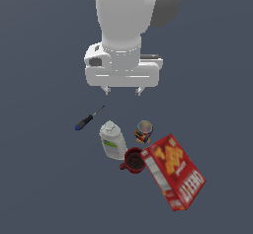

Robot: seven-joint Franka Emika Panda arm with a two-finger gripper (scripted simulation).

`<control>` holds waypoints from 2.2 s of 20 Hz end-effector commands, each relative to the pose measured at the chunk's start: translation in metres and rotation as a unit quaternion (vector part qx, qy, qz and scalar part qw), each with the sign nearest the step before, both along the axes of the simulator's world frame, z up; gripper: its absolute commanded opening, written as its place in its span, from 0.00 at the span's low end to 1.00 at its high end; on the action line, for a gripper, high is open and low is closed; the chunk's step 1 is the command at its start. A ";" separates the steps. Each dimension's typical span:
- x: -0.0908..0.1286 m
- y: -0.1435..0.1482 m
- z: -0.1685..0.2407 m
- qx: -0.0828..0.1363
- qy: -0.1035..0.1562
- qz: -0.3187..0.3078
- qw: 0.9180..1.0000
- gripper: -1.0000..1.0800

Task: Pick up a designated object from a clutter of objects.

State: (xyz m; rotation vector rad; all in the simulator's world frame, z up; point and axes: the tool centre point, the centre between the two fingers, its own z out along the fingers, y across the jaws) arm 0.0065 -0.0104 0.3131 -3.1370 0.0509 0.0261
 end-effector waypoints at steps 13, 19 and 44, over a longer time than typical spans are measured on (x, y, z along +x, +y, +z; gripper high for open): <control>-0.003 0.023 -0.001 0.009 0.003 0.033 0.999 0.96; -0.003 0.015 -0.012 0.010 0.002 0.020 1.000 0.96; -0.062 -0.141 -0.200 0.011 -0.005 -0.226 0.974 0.96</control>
